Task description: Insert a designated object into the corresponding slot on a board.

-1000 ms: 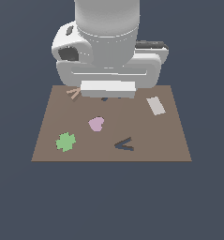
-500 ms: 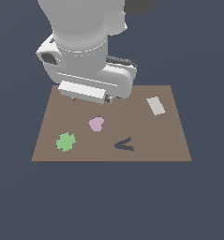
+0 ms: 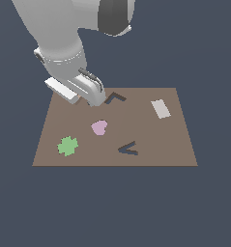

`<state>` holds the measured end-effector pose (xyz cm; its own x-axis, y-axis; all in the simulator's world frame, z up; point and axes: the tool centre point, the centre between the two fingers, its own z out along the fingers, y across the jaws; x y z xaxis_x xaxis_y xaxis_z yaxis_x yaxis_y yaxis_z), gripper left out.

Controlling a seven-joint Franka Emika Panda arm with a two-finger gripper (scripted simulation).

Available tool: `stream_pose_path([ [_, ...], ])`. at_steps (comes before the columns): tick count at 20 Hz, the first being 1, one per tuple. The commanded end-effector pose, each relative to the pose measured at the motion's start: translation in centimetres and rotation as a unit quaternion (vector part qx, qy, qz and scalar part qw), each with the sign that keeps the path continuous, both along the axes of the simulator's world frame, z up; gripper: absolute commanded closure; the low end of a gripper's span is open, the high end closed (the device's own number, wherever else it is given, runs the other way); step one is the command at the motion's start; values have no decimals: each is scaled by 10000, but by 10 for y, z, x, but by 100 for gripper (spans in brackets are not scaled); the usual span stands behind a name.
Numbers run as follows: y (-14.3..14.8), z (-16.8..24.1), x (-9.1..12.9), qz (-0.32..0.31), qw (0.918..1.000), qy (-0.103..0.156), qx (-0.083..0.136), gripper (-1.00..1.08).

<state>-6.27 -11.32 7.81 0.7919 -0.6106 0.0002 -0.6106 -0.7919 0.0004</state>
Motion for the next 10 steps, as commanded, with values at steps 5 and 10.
stream_pose_path([
  [5,-19,-20,-27,-821,9966,-1,-6,-92],
  [10,-24,-27,-37,-1087,9941,0,-3,-92],
])
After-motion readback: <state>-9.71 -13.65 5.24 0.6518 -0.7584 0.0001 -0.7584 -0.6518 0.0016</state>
